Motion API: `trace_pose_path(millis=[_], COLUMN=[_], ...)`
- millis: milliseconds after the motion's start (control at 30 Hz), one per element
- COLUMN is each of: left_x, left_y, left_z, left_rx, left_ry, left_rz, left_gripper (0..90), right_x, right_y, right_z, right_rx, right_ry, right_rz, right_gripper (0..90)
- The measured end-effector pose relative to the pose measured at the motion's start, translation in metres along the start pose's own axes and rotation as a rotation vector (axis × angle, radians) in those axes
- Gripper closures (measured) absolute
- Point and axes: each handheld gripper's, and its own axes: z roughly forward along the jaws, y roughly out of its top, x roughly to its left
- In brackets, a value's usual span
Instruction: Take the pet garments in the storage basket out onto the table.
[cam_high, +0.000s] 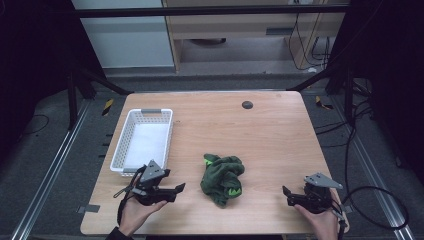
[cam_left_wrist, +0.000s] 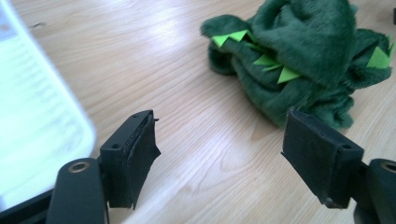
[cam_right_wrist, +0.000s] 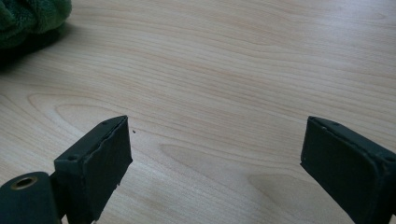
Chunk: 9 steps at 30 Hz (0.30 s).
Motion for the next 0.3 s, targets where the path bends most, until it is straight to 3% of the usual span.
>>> trace_pose_path(millis=[133, 300], left_x=[0.005, 0.019], left_y=[-0.018, -0.037], left_z=[-0.008, -0.017], left_rx=[0.006, 0.011], left_ry=[0.027, 0.062], left_rz=[-0.019, -0.08], left_gripper=[25.7, 25.6], right_x=[0.001, 0.003], right_y=[-0.001, -0.002], right_z=[0.0, 0.001], right_rx=[-0.003, 0.004], right_ry=[-0.008, -0.004], right_rz=[-0.016, -0.018], right_gripper=[8.5, 8.3])
